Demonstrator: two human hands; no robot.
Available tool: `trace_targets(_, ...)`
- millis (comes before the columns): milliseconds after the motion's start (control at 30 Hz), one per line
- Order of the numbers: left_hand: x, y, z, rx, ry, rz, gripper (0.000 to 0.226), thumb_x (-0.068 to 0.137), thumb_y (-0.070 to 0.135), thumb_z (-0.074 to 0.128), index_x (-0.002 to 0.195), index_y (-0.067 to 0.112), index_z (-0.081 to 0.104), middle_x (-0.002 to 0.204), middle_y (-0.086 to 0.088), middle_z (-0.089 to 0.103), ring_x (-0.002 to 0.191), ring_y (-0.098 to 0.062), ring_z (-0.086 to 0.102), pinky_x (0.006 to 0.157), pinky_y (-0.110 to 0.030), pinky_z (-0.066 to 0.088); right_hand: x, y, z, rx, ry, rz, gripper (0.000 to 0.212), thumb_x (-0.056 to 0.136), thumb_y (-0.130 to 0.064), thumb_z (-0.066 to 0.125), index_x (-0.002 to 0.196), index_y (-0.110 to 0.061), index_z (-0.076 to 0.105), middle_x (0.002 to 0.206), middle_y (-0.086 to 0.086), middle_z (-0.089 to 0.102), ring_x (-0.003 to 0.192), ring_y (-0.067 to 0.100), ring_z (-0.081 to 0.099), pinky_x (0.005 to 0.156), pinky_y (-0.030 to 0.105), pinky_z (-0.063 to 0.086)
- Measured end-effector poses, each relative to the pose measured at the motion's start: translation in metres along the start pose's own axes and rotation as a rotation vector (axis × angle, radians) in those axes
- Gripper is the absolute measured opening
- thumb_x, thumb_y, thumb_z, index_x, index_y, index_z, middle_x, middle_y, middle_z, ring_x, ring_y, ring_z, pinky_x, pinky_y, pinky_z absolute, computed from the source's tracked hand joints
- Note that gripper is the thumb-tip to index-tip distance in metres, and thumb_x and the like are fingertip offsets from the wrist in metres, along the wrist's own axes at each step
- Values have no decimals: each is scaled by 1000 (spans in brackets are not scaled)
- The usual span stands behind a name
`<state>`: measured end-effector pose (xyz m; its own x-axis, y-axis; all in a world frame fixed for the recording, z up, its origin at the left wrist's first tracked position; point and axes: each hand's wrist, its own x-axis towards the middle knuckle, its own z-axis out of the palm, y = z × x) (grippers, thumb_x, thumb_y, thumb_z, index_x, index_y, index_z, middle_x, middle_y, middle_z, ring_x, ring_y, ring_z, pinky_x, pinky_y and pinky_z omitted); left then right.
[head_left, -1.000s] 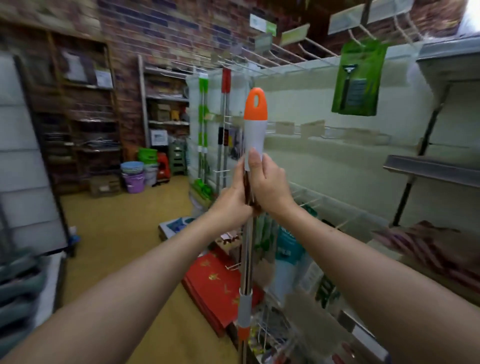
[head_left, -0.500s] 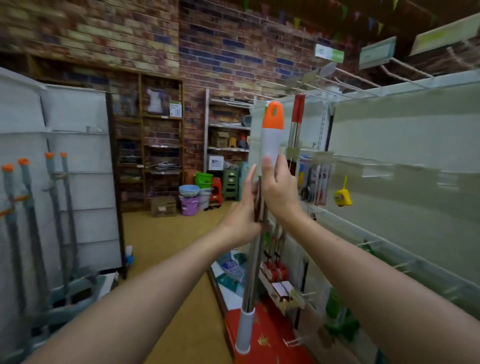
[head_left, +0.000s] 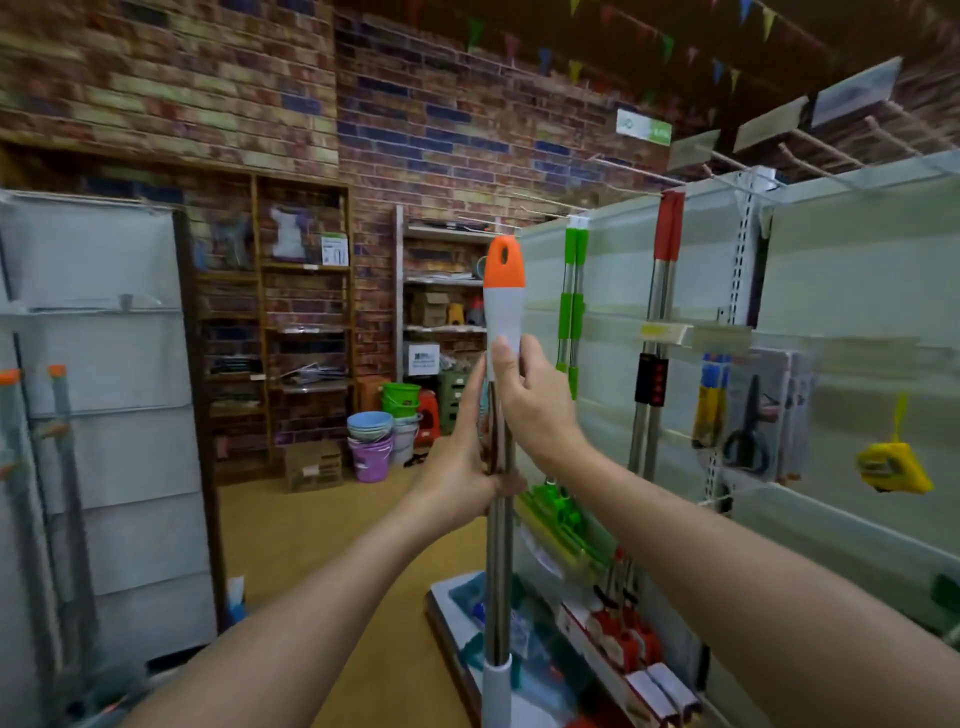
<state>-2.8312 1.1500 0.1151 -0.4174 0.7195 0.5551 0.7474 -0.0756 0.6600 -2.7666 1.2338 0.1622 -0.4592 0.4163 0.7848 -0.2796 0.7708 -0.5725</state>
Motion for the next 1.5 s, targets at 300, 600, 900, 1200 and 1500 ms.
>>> trace_targets(300,128,-101,-45,-9,-70,113,115,83,15,70,137,56,-23,121,-2,61,76,-17,68,69,-40,59,108,73,88,-31,127,41,16,100,-29,41,94,-18,51,69,-11,51,61,-10,52,55,8,39)
trace_targets(600,241,-217,-41,14,-91,115,116,84,18,70,136,54,-26,118,-3,65,77,-9,66,69,-33,58,191,183,158,-44,156,16,20,101,-26,41,104,-12,55,69,-14,50,60,-14,53,54,6,39)
trace_targets(900,381,-308,-34,-111,-140,181,117,82,14,72,127,62,-25,133,-8,57,65,1,60,54,-14,51,304,296,204,-168,222,31,18,100,-32,42,86,-24,51,61,-12,49,54,-4,50,54,19,39)
trace_targets(1200,489,-415,-38,-240,-202,238,118,81,12,72,126,65,-23,120,-7,62,73,-3,61,56,-15,51,385,387,274,-303,250,25,16,100,-31,41,88,-24,50,62,-14,48,54,-10,51,50,10,37)
trace_targets(1500,601,-503,-55,-348,-334,316,119,80,11,73,139,56,-20,115,6,55,88,-16,68,72,-40,60,475,462,339,-486,427,7,22,99,-30,43,81,-21,50,60,-7,45,51,2,46,46,14,35)
